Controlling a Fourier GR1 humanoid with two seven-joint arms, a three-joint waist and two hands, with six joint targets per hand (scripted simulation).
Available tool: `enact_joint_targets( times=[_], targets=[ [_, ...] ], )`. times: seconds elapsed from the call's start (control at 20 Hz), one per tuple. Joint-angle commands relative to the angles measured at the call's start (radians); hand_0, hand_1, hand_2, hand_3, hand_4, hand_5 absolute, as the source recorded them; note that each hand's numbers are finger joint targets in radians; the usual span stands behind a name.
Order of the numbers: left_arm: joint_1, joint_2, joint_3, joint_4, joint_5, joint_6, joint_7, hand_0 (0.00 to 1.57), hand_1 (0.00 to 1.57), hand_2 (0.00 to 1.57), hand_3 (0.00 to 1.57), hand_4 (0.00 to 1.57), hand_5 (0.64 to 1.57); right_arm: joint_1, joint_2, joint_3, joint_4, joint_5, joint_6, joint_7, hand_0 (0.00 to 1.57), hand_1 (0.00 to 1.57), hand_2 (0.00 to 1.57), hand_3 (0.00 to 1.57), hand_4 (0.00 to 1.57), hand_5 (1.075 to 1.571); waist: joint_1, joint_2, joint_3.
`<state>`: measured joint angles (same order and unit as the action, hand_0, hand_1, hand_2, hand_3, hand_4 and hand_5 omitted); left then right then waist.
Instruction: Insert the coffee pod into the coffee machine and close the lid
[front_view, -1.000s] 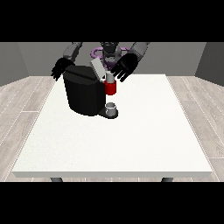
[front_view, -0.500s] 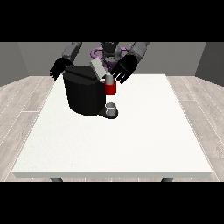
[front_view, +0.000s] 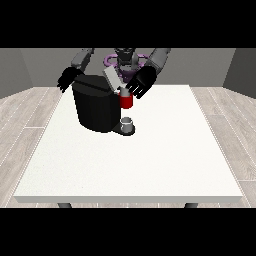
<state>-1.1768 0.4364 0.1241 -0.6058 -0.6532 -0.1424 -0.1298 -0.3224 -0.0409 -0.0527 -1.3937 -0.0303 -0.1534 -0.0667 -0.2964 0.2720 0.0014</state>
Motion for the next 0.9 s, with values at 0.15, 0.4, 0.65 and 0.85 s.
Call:
enact_joint_targets(
  times=[0.15, 0.4, 0.65, 0.85],
  targets=[
    [0.007, -0.003, -0.006, 0.017, -0.021, 0.006, 0.02, 1.16, 1.16, 1.19, 1.06, 0.46, 1.571, 0.014, -0.003, 0.0, 0.003, -0.002, 0.005, 0.001, 0.0, 0.0, 0.0, 0.0, 0.43, 1.571, -0.007, 0.002, -0.0013],
    [0.01, 0.022, -0.015, 0.016, -0.037, -0.003, -0.024, 1.11, 1.11, 1.15, 0.98, 0.41, 1.571, 0.015, 0.0, 0.015, -0.019, 0.008, -0.005, 0.04, 0.0, 0.0, 0.0, 0.0, 0.4, 1.571, -0.005, -0.001, -0.0015],
    [0.004, -0.003, -0.022, -0.001, -0.043, 0.002, -0.016, 1.06, 1.06, 1.12, 0.96, 0.37, 1.571, 0.016, 0.024, -0.01, 0.029, -0.007, -0.018, -0.046, 0.0, 0.0, 0.0, 0.0, 0.44, 1.571, 0.02, 0.017, -0.0011],
    [0.019, -0.008, -0.017, 0.014, -0.058, 0.058, -0.028, 1.07, 1.07, 1.12, 0.93, 0.37, 1.571, -0.032, 0.019, 0.009, -0.042, 0.012, -0.046, 0.046, 0.0, 0.0, 0.0, 0.0, 0.48, 1.571, 0.0, 0.019, -0.0015]
  ],
)
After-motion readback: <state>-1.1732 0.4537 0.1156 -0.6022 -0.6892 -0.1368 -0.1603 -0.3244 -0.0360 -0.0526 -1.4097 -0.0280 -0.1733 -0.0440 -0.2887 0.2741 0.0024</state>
